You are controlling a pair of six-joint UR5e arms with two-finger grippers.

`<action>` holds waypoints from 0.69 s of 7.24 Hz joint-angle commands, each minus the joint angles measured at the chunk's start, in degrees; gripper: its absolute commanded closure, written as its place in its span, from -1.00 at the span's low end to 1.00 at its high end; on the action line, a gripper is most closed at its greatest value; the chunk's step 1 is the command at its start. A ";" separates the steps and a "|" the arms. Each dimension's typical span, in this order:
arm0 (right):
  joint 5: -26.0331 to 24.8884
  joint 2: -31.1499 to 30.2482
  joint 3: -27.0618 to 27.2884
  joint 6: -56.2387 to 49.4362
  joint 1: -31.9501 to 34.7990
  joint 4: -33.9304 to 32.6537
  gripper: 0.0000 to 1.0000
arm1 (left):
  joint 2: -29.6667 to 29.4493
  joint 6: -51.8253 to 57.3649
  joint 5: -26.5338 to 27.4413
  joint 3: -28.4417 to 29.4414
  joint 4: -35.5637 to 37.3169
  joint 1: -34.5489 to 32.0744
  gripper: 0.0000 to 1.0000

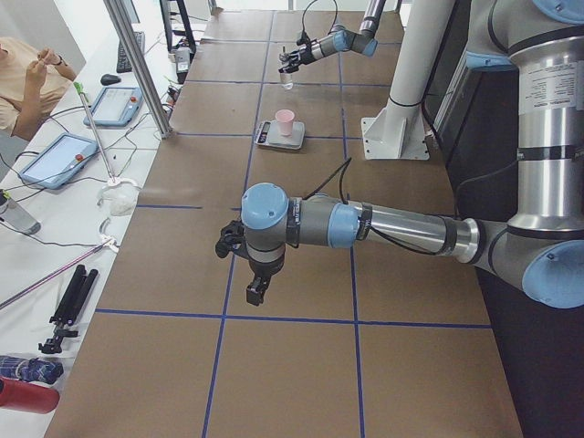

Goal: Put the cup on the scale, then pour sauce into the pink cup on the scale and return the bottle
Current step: 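Lower the bottle onto the table with the right gripper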

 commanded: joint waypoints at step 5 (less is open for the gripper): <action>0.47 0.01 -0.50 1.49 0.09 0.00 -0.61 | -0.04 0.00 0.00 -0.09 -0.08 0.00 -1.00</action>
